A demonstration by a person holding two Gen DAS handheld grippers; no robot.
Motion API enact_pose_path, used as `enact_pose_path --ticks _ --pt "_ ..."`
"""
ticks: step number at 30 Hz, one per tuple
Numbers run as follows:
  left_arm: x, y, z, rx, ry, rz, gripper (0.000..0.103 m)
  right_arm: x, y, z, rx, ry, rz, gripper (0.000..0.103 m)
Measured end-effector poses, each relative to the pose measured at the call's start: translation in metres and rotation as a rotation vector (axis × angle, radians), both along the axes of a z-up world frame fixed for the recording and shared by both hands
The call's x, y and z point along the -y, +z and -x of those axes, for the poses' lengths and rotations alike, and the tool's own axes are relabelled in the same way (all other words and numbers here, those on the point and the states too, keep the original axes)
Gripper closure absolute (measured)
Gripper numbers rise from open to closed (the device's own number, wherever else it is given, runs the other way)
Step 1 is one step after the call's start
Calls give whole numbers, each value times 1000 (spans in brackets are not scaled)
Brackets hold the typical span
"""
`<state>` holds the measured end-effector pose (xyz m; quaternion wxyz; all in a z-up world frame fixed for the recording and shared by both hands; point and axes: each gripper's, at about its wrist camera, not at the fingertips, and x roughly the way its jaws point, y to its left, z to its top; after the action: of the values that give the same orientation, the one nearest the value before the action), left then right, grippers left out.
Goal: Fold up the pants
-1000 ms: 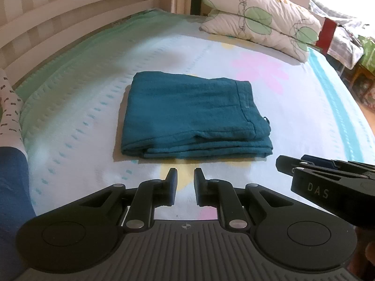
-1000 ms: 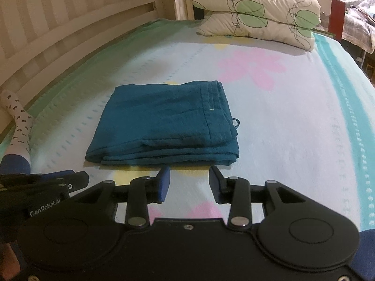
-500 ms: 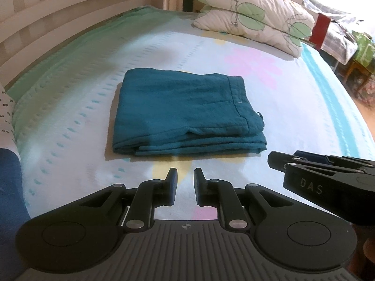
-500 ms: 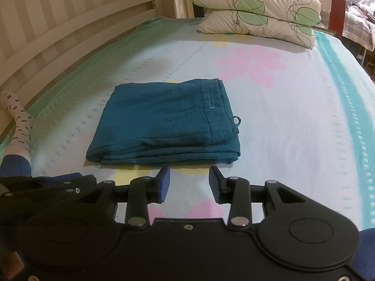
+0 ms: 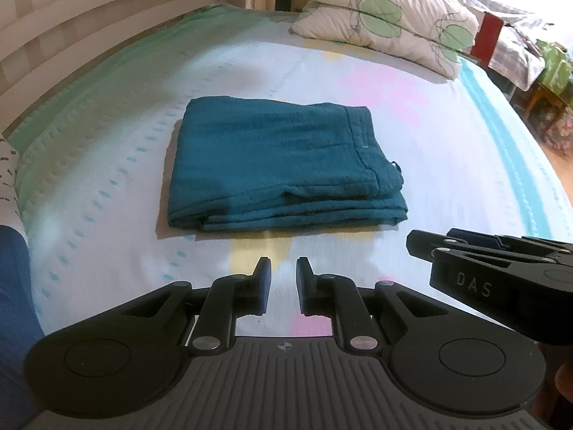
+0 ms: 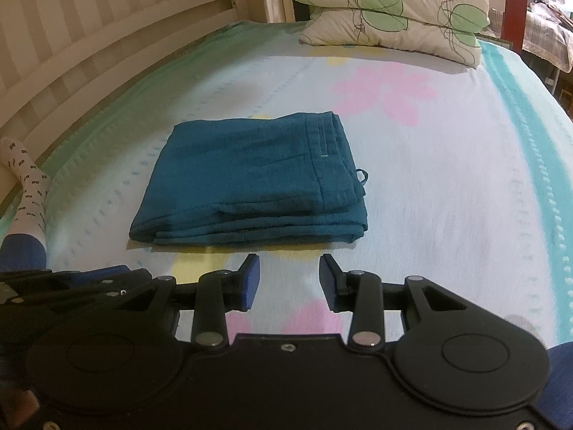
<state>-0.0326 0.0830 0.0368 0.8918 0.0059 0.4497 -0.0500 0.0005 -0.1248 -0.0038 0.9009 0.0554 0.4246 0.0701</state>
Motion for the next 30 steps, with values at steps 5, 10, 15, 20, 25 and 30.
enact_pose_path --ticks 5,10,15,20,25,30 --pt "2 -1 1 -5 0 -1 88 0 -2 1 -6 -6 -4 55" --pt "3 -3 1 -11 2 6 88 0 -3 1 -14 -11 -12 55" --pt "3 -4 0 -15 2 4 88 0 -4 0 -18 -11 -13 55" --pt "3 -5 0 -15 1 4 88 -1 -4 1 -20 -11 -6 55" --pt "3 -5 0 -17 0 1 88 -2 -4 0 -27 -14 4 55" --pt "2 -5 0 -17 3 0 88 -3 -3 -1 -30 -21 9 55"
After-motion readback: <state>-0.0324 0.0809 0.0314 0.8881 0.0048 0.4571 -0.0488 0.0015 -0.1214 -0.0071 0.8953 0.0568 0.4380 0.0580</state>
